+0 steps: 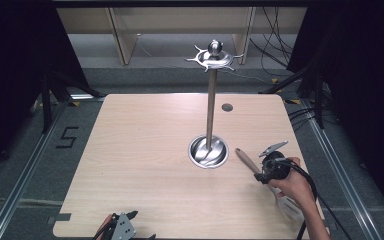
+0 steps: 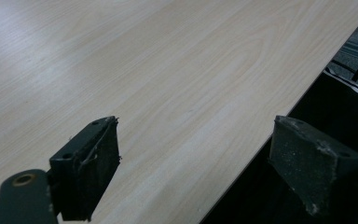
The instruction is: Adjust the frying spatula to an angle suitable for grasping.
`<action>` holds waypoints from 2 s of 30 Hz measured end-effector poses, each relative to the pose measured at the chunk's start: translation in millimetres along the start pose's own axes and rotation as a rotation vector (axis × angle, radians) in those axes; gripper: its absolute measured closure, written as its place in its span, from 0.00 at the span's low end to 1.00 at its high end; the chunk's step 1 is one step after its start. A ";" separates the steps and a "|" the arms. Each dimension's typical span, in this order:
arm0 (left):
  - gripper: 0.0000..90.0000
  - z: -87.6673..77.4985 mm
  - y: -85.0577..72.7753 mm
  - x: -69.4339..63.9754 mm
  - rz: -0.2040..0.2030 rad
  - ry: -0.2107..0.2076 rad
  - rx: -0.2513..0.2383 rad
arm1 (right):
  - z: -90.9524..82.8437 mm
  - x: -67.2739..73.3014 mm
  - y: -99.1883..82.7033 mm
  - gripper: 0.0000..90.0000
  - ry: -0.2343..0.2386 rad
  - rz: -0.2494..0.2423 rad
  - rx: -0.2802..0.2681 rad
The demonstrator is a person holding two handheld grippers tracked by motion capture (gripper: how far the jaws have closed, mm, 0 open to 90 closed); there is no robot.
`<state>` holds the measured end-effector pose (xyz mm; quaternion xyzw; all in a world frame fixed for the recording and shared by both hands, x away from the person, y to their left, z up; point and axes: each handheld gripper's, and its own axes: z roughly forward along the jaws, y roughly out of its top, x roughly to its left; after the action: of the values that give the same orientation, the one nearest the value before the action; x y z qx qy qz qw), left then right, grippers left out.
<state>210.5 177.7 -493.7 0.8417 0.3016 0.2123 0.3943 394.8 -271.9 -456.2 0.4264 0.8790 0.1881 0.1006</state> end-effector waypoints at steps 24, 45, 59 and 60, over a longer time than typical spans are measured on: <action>0.17 -1.4 0.5 -2.2 -0.035 -0.019 -0.001 | 23.8 -16.7 23.6 0.74 0.005 -0.036 0.102; 0.17 -2.7 0.0 0.4 -0.014 -0.013 0.009 | 32.5 -20.2 27.1 0.79 0.023 -0.025 0.173; 0.17 -2.6 0.1 0.2 -0.002 0.000 -0.007 | 34.0 -6.5 36.0 0.82 -0.020 -0.135 0.240; 0.17 -3.0 0.0 0.5 -0.001 0.002 0.000 | 33.9 -6.7 34.3 0.82 -0.004 -0.135 0.225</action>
<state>209.1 179.7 -491.9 0.8414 0.3026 0.2128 0.3940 434.8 -249.4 -472.6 0.3754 0.9210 0.0803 0.0663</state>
